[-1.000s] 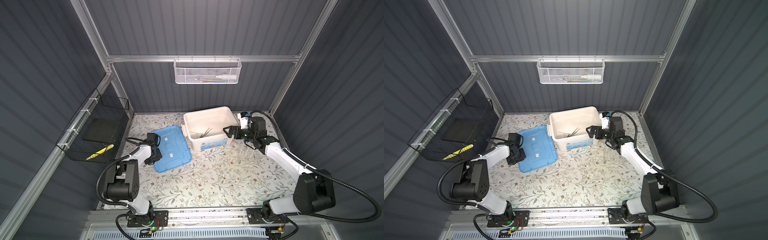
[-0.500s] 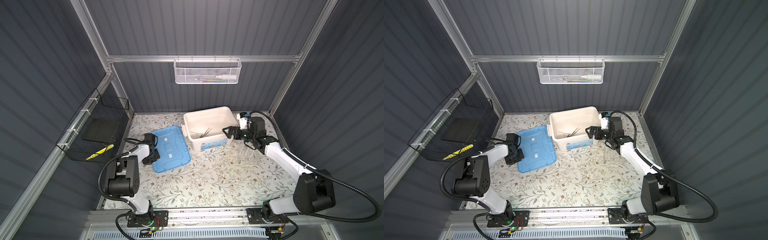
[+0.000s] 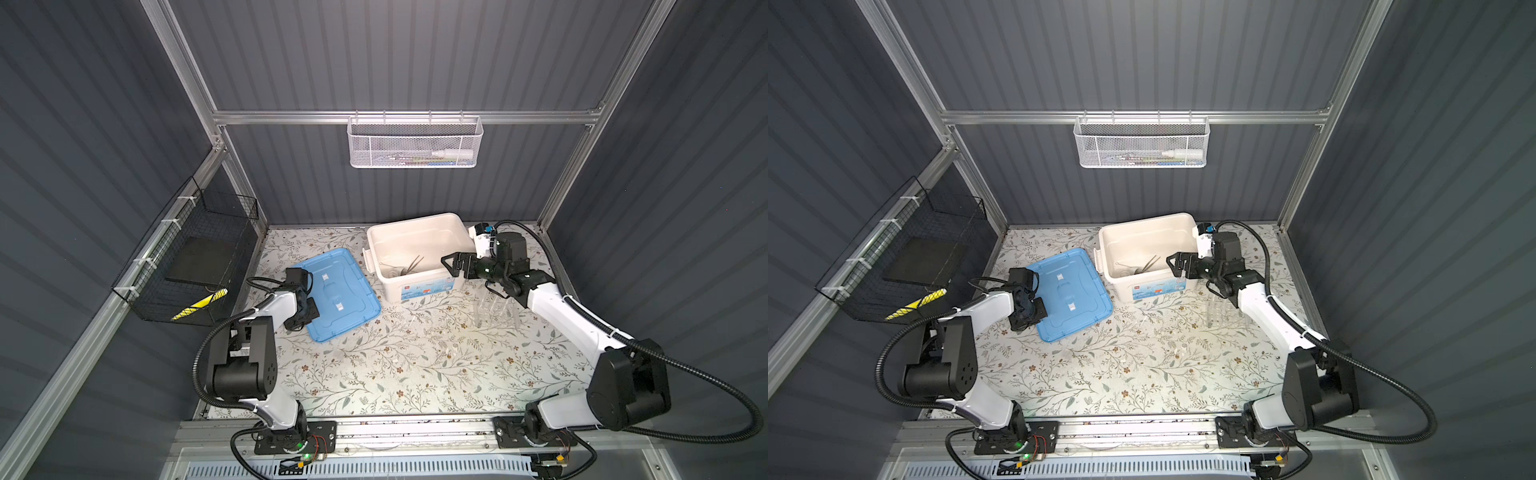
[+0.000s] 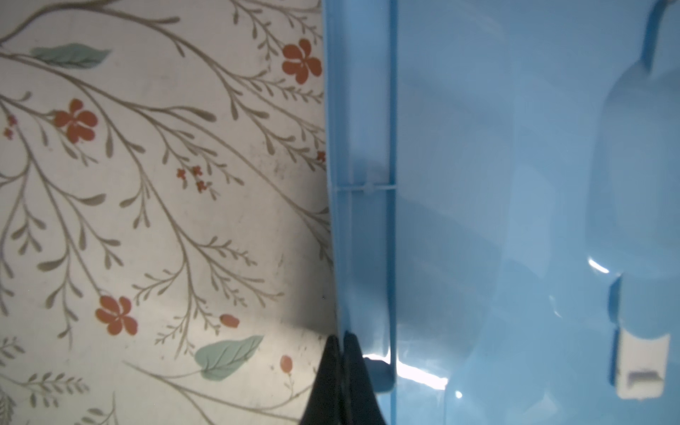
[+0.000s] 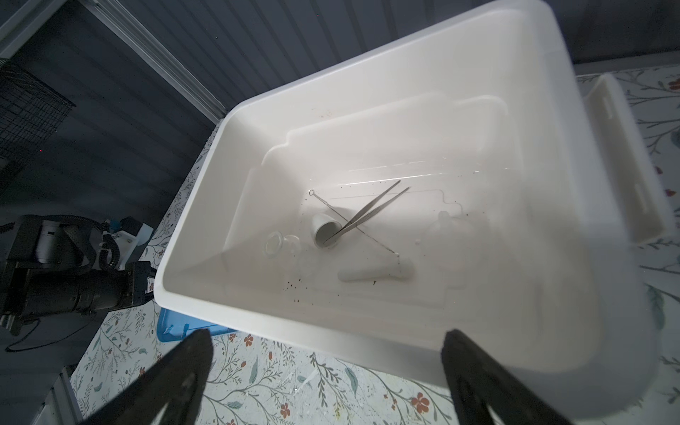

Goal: Organize the chemistry lab equipment
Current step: 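Slide the blue lid with the left gripper toward the wall beside the bin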

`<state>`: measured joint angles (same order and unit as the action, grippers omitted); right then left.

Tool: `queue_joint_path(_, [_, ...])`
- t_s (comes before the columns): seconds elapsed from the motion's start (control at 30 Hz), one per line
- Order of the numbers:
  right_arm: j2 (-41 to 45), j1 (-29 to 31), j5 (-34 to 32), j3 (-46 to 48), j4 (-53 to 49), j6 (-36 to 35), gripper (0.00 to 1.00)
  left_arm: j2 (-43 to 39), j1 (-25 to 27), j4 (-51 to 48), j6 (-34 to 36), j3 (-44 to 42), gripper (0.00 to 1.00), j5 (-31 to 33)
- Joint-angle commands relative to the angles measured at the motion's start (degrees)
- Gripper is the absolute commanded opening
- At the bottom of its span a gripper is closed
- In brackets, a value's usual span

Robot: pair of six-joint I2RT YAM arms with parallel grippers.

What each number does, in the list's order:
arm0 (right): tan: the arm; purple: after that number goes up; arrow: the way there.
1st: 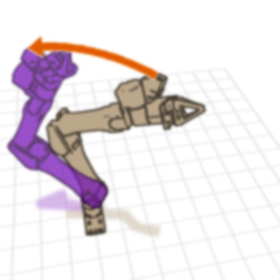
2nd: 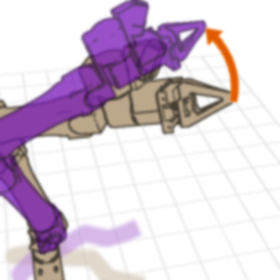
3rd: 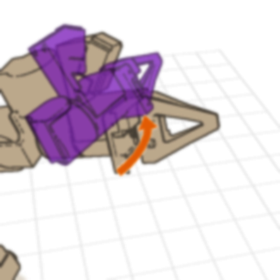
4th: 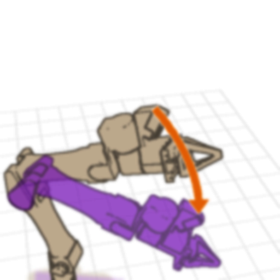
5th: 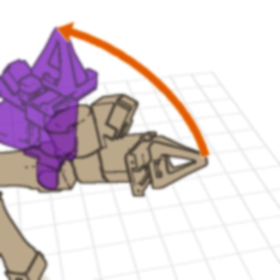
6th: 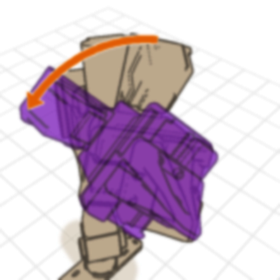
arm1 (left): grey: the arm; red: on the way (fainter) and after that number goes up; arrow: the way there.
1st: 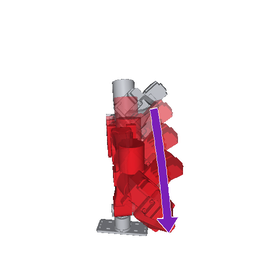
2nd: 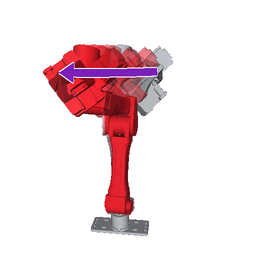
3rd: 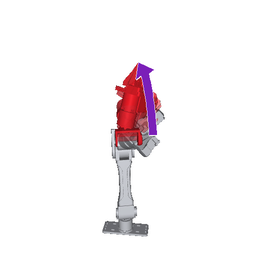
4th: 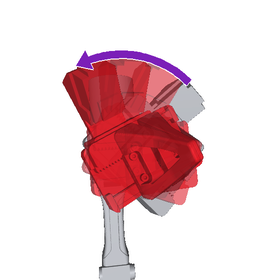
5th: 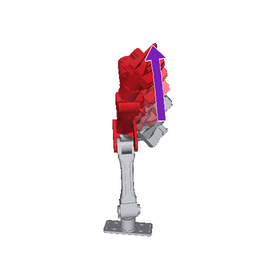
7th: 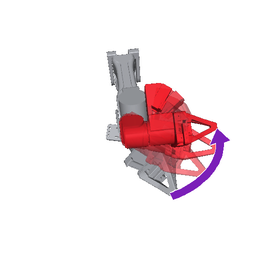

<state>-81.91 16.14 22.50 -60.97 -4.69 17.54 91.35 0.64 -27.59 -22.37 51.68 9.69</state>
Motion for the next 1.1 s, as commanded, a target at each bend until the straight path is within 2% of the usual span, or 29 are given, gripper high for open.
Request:
queue_joint_path(0.0, [0.1,1.2,0.2,-1.8,-0.2,-0.7,0.99,-5.0,-0.4,-3.4,1.7,-0.2,0.00,-0.6])
queue_joint_path(0.5, [-1.8,4.5,1.4,-4.3,-0.1,-0.8,0.99,-17.7,-0.4,-11.2,0.0,4.1,0.00,0.4])
queue_joint_path(1.07, [-2.3,5.2,1.9,-5.5,-0.4,-1.2,0.99,-23.3,-0.4,-16.0,-0.5,10.2,0.00,-1.0])
